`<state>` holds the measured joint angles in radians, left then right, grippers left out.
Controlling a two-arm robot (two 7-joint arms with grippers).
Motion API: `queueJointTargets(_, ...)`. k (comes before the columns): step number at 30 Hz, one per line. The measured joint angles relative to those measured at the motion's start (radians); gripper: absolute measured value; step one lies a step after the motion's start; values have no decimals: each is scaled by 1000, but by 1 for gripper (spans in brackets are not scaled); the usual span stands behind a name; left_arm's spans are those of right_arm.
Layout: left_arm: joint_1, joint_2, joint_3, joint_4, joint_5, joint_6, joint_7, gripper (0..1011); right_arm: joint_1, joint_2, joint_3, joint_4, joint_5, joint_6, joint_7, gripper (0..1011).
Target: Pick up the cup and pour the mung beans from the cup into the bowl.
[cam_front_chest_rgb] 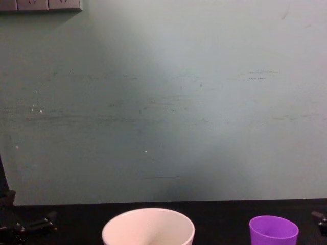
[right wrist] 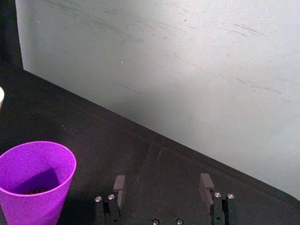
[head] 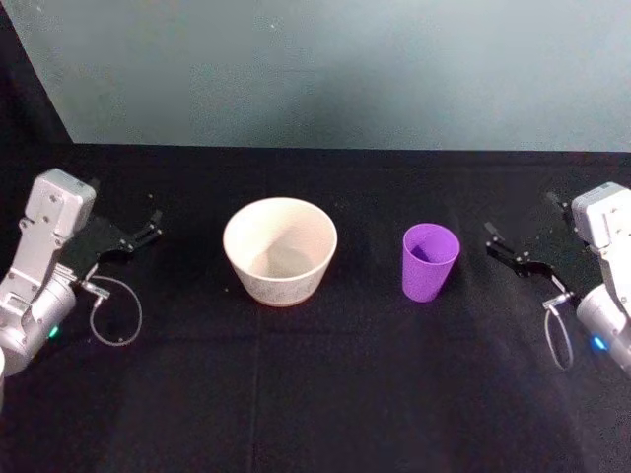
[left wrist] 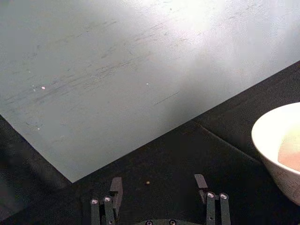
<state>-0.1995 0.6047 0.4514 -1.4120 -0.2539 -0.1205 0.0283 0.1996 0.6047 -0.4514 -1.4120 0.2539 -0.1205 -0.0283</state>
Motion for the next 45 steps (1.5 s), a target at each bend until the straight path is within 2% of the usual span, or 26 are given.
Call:
queueJointTargets(39, 0, 0, 0, 0, 0, 0, 0, 1000, 0, 0, 0, 0, 0, 0, 0, 1003)
queueJointTargets(45, 0, 0, 0, 0, 0, 0, 0, 1000, -17, -6, 4, -2, -3, 0, 20, 1003)
